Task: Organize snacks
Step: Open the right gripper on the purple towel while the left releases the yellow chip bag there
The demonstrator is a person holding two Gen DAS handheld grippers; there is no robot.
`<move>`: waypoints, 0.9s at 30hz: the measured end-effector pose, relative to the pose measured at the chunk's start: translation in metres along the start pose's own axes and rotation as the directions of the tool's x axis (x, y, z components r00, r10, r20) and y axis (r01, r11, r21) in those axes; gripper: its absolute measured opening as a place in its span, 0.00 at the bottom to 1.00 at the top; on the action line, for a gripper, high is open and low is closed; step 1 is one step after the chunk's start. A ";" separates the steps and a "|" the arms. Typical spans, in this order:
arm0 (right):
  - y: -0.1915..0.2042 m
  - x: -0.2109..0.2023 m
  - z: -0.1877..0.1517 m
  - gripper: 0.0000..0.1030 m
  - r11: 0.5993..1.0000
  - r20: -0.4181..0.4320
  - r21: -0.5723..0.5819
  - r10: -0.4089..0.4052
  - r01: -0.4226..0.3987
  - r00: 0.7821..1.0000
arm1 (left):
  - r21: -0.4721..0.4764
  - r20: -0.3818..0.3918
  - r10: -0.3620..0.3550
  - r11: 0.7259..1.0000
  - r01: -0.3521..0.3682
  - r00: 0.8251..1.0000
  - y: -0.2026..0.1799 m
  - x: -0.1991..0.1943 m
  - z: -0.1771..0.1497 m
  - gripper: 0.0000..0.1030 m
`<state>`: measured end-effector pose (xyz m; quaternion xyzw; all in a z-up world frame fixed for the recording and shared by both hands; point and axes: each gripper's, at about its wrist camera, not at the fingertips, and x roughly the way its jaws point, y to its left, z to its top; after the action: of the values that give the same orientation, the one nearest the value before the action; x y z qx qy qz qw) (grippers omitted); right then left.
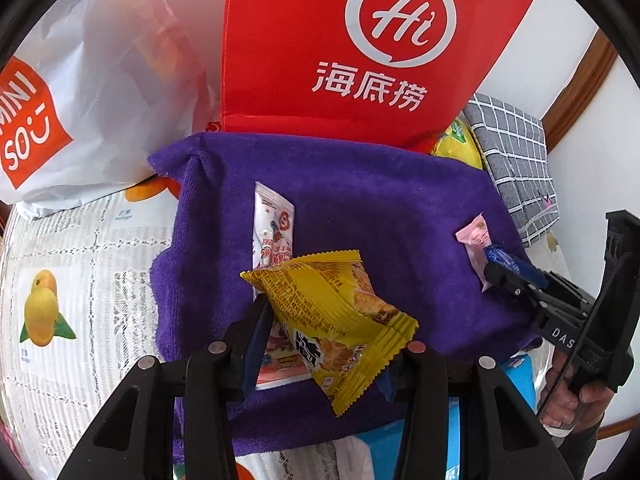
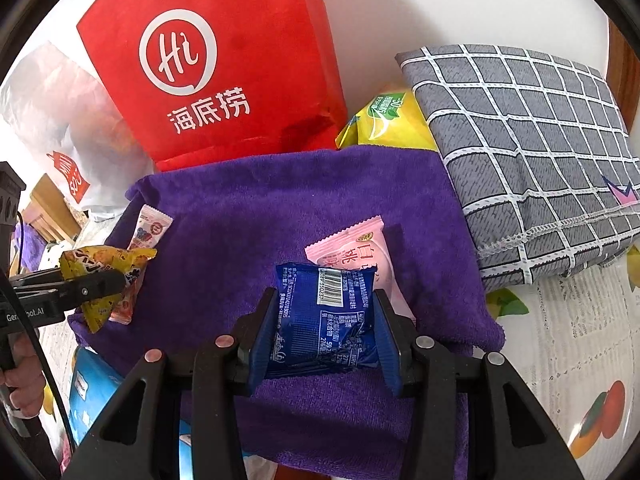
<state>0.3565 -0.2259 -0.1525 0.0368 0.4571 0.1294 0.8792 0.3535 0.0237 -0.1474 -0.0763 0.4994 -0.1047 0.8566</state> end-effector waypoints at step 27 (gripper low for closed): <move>0.026 -0.032 -0.004 0.53 0.994 0.032 -0.100 -0.035 0.038 0.999 | 0.003 0.037 -0.014 1.000 0.014 0.999 -0.001 -0.033 -0.011 0.64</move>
<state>0.3306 -0.2090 -0.1249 -0.0141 0.4372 0.1355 0.8890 0.3276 0.0308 -0.1249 -0.0806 0.4827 -0.1097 0.8652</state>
